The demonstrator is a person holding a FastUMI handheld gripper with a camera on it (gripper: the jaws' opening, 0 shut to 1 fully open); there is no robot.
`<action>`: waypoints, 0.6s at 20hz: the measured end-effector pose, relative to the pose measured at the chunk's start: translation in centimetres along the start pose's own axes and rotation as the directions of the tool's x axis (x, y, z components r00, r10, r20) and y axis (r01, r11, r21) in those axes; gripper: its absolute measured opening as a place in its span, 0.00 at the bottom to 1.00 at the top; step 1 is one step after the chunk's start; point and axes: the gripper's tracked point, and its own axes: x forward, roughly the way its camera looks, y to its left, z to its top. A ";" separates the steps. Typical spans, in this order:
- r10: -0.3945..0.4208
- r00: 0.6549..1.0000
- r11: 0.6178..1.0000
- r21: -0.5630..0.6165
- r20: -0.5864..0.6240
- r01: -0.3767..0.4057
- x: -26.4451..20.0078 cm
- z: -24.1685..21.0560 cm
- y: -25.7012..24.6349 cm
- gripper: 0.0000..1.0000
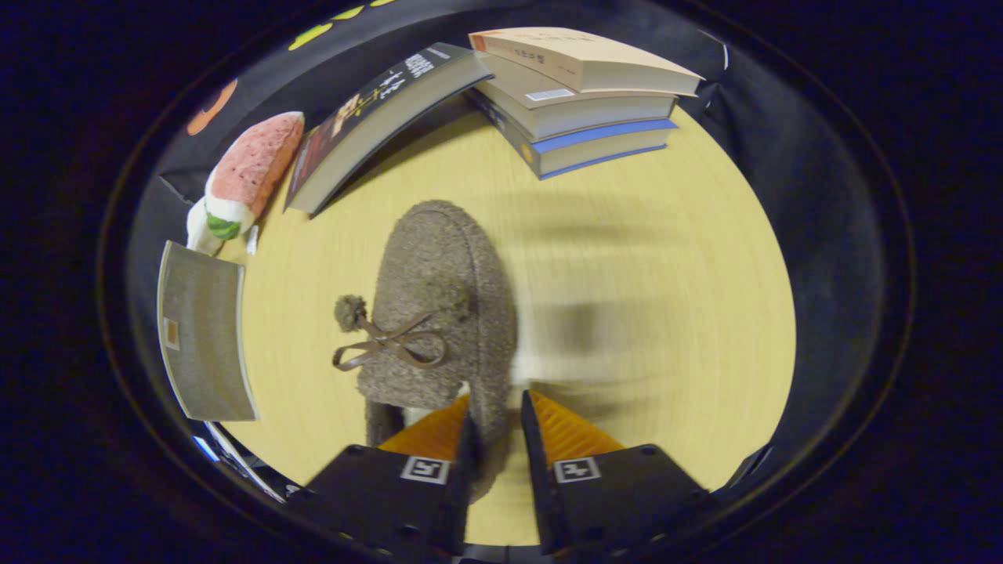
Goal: Open the storage box then place both shoes into the box .Put the left shoe in first, then the right shoe, with the right side of both shoes facing outward in a uniform manner.
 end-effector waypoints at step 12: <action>0.076 0.997 0.989 0.132 -0.019 -0.073 -6.5 -1.4 4.6 0.01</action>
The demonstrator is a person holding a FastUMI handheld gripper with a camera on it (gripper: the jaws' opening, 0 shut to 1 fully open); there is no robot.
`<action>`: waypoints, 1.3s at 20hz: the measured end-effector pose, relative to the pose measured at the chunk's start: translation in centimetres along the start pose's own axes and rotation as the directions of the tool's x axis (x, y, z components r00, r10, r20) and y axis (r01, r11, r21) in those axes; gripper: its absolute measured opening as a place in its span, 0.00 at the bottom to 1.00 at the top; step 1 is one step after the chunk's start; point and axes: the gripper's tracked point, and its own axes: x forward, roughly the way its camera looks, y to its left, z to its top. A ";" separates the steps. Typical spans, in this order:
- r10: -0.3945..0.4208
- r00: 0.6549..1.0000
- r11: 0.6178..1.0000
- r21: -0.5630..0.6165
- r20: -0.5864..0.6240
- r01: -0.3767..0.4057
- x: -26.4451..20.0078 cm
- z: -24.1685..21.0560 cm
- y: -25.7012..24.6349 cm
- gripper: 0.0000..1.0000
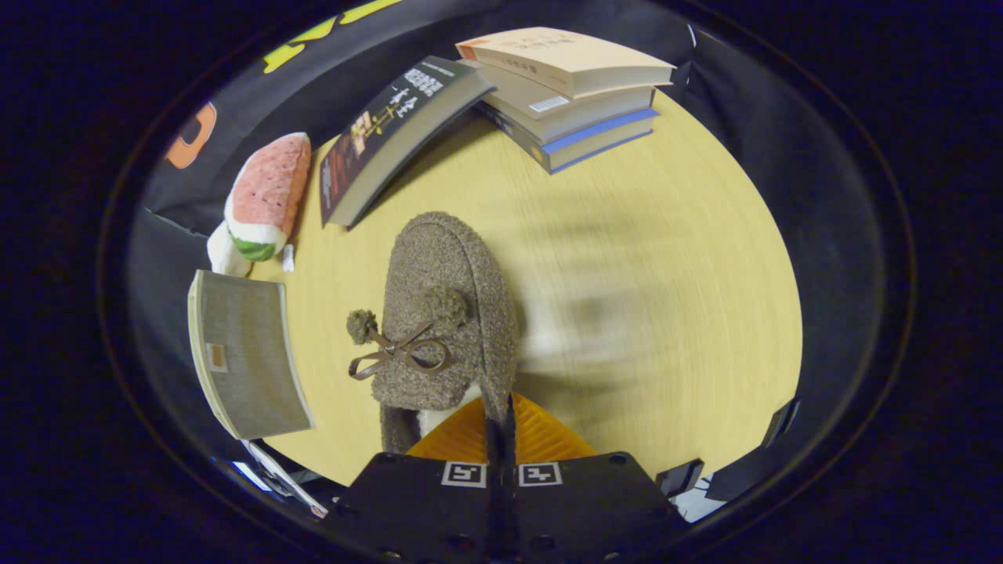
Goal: Open the storage box then place both shoes into the box .Put the left shoe in first, then the right shoe, with the right side of both shoes facing outward in a uniform manner.
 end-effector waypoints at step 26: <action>0.061 0.998 0.981 -0.181 -0.024 -0.064 -1.2 -6.8 38.3 0.00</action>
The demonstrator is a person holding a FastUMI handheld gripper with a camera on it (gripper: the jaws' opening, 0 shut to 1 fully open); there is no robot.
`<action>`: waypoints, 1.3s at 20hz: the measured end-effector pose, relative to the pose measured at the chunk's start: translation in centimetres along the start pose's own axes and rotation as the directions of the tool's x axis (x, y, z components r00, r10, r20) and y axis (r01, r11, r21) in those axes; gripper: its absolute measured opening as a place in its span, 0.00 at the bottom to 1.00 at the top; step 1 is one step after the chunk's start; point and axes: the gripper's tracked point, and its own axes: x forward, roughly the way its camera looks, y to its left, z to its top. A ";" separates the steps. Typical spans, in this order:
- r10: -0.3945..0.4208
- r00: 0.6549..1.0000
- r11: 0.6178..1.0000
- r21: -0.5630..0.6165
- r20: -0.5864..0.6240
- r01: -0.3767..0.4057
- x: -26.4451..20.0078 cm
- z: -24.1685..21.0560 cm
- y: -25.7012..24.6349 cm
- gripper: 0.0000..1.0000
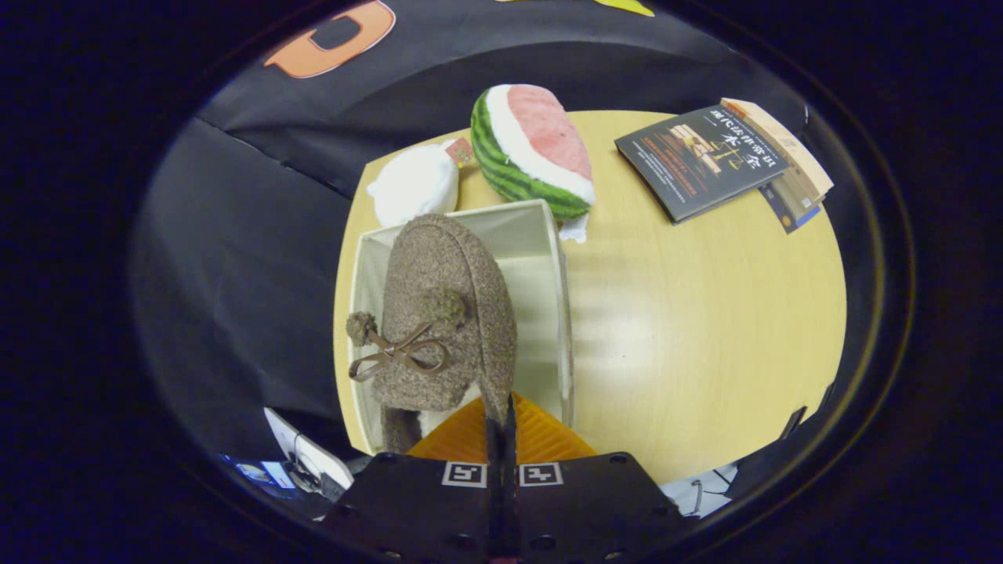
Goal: Open the storage box then place both shoes into the box .Put the left shoe in first, then the right shoe, with the right side of both shoes facing outward in a uniform manner.
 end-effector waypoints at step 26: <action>-0.214 0.952 0.968 -0.083 0.217 0.236 -0.8 0.0 0.5 0.93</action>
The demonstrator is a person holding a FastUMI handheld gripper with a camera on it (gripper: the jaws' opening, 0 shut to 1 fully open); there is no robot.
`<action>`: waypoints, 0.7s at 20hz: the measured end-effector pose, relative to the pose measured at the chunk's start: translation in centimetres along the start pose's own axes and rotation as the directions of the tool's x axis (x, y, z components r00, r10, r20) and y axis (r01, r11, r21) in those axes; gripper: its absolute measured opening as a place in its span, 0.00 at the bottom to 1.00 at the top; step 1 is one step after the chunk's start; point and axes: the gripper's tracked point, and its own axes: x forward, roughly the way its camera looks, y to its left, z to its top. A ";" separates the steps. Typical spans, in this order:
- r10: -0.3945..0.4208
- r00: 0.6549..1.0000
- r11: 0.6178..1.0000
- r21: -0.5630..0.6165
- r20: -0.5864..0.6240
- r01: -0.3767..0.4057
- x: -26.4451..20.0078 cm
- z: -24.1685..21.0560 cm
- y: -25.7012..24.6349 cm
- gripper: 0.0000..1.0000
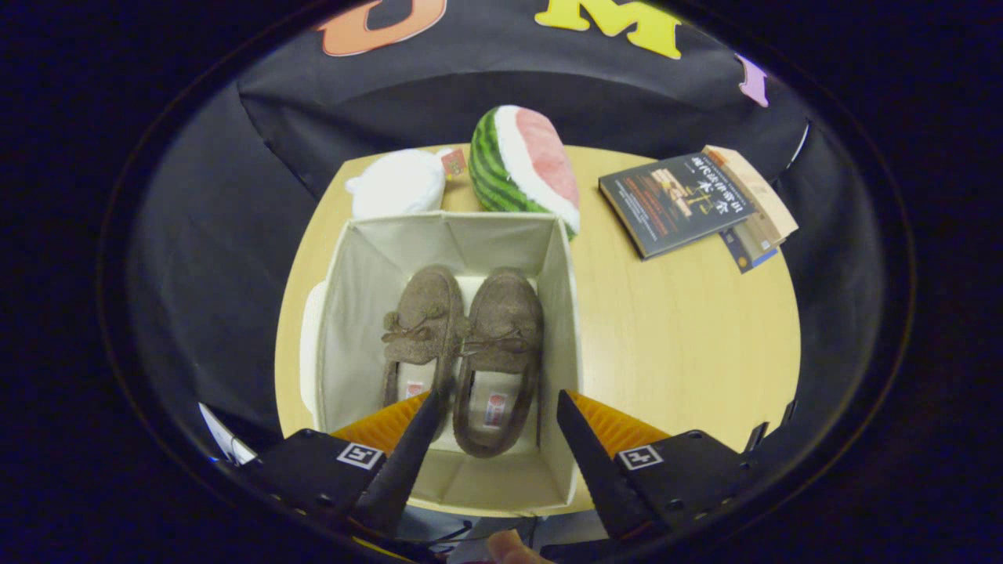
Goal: Open the storage box then place both shoes into the box .Put the left shoe in first, then the right shoe, with the right side of both shoes facing outward in a uniform manner.
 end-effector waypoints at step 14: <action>-0.069 0.662 0.995 0.006 0.746 0.097 -25.4 7.9 -10.6 0.96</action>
